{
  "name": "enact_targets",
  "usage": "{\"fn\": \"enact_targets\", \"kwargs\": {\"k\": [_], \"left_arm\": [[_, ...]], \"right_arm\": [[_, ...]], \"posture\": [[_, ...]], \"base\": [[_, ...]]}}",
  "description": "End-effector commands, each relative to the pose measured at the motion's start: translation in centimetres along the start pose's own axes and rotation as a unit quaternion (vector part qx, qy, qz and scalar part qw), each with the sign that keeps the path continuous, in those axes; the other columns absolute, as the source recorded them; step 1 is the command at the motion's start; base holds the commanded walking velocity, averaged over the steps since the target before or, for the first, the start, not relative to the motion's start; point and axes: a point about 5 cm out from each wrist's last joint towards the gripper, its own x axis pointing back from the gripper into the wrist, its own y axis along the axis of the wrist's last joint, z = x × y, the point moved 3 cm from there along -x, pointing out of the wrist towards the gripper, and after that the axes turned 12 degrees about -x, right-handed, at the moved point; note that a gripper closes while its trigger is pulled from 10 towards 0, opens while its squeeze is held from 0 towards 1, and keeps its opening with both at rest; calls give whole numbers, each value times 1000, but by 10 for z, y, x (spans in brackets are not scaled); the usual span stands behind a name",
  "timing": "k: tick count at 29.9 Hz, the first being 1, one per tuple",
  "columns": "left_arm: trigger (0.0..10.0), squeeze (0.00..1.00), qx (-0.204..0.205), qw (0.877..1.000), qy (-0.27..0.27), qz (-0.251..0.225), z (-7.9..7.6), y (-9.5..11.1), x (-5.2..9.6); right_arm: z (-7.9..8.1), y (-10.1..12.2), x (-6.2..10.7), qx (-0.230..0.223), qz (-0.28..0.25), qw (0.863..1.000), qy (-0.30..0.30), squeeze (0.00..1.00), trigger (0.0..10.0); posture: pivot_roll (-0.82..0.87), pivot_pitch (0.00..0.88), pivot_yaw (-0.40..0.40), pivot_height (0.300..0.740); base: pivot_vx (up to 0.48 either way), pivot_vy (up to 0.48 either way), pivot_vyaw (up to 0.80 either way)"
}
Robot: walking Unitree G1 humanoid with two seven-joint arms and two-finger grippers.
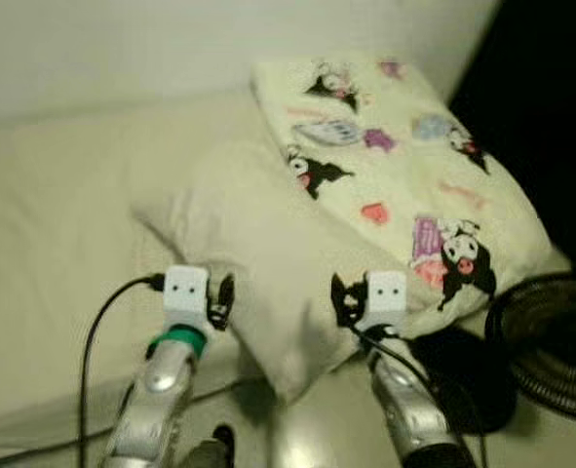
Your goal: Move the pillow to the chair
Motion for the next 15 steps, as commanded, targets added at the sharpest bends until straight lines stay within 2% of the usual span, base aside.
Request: {"fn": "enact_targets", "kwargs": {"k": [1, 7, 10, 15], "left_arm": [[10000, 0, 2, 1000, -8, 14, -5, -7, 3], [10000, 0, 8, 1000, -12, 14, -6, -7, 4], [10000, 0, 12, 1000, -19, 10, -7, -6, 4], [10000, 0, 17, 1000, -25, 5, -9, -4, 5]], "right_arm": [[-5, -10, 4, -1, 17, 1000, -7, 0, 10000], [-5, -9, 4, -4, 16, 1000, -9, 0, 10000], [-8, -9, 4, -21, 14, 1000, -18, 0, 10000], [-8, -8, 4, -24, 12, 999, -19, 0, 10000]], "posture": [[30, 57, 15, 740], [30, 61, 12, 740], [30, 63, 10, 740], [30, 64, 10, 740]], "base": [[0, 0, 788], [0, 0, 788], [0, 0, 0], [0, 0, 0]]}}
